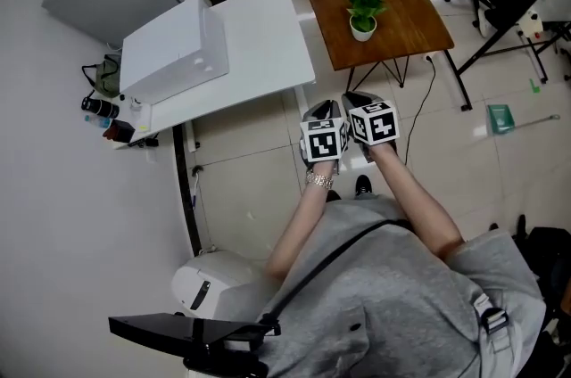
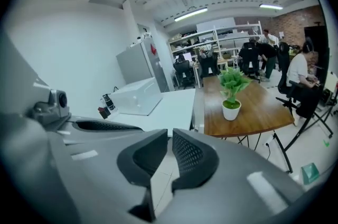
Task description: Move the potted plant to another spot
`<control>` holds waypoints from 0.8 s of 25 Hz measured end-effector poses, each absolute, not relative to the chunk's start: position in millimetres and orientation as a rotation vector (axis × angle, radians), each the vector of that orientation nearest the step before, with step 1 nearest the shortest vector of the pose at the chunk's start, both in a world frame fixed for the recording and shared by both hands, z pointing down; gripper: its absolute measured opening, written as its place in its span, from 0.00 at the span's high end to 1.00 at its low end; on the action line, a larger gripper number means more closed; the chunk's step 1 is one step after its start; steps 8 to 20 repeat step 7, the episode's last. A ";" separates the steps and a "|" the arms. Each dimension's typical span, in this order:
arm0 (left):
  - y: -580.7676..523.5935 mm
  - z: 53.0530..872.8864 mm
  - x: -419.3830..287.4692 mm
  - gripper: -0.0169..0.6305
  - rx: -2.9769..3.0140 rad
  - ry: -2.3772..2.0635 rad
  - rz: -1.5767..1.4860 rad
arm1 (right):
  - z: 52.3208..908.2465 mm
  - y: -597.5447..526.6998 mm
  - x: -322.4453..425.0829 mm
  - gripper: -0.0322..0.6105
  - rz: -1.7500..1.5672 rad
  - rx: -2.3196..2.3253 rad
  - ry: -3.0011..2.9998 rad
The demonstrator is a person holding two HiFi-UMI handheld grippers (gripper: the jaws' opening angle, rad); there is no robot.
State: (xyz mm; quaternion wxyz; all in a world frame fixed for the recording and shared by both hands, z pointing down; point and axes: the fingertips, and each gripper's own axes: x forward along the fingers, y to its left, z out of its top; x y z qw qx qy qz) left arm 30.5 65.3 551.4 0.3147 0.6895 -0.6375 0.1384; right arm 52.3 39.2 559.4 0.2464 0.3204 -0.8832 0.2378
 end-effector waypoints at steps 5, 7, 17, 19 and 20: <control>70.6 551.8 58.6 0.91 1.838 -1.645 0.404 | 548.6 51.5 76.0 0.91 0.704 0.888 -2.440; 70.7 548.9 66.9 0.91 1.849 -1.645 0.409 | 544.7 53.7 85.0 0.90 0.719 0.887 -2.450; 70.7 548.9 66.9 0.91 1.849 -1.645 0.409 | 544.7 53.7 85.0 0.90 0.719 0.887 -2.450; 70.7 548.9 66.9 0.91 1.849 -1.645 0.409 | 544.7 53.7 85.0 0.90 0.719 0.887 -2.450; 70.7 548.9 66.9 0.91 1.849 -1.645 0.409 | 544.7 53.7 85.0 0.90 0.719 0.887 -2.450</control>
